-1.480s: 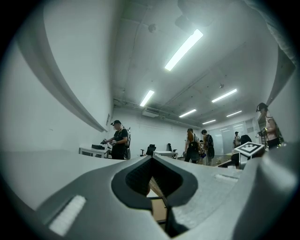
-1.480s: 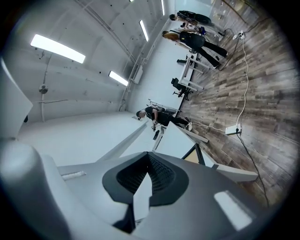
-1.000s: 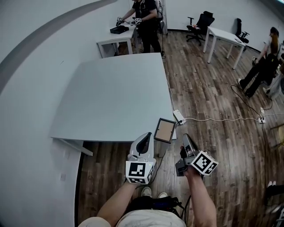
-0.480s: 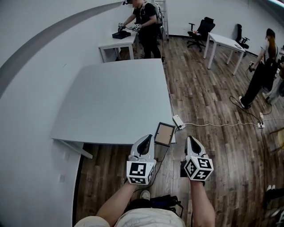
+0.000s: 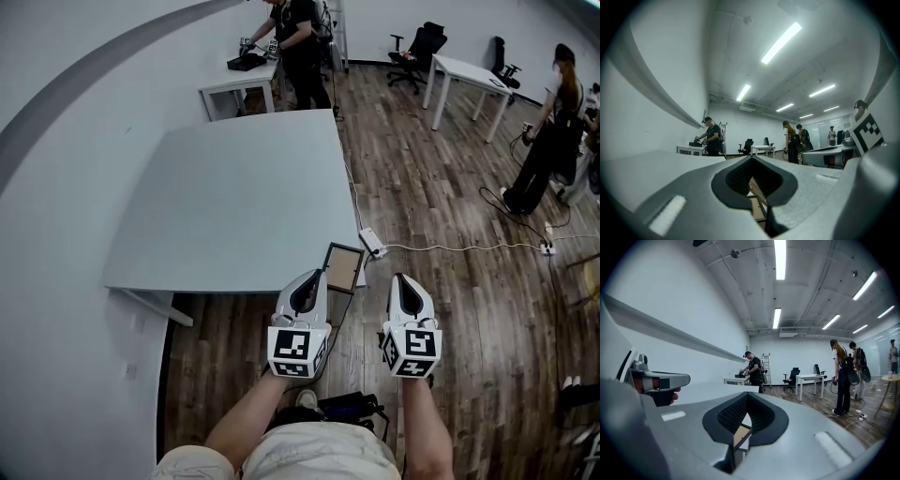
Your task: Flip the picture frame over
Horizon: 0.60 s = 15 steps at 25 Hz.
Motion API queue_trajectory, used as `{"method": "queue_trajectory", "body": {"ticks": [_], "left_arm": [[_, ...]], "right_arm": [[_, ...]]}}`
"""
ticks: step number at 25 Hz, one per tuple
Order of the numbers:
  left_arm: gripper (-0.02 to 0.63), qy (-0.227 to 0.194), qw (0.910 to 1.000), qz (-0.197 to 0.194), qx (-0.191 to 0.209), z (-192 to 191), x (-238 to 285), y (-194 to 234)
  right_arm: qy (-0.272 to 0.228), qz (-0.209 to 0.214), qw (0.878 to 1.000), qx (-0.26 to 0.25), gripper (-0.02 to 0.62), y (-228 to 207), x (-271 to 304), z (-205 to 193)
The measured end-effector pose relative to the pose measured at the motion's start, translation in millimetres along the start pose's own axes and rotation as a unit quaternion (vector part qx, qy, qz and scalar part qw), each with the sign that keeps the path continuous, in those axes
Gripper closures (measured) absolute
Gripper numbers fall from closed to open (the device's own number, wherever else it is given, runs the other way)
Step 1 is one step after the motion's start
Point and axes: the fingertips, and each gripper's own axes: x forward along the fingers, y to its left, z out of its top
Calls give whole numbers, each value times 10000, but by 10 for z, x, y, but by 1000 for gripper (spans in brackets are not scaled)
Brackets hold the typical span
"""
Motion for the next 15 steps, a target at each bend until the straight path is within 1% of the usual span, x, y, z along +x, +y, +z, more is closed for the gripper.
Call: {"method": "queue_trajectory", "body": {"ticks": [5,15], "left_arm": [[606,25,10000,-23,22,-35,26,-36],[606,12,10000,31,-13,-56,14,24]], "right_arm": [[-21,-19,9999,-138,575,-19,-20,8],[-1,-17,9998,-197,577,-28,-1,-14]]}}
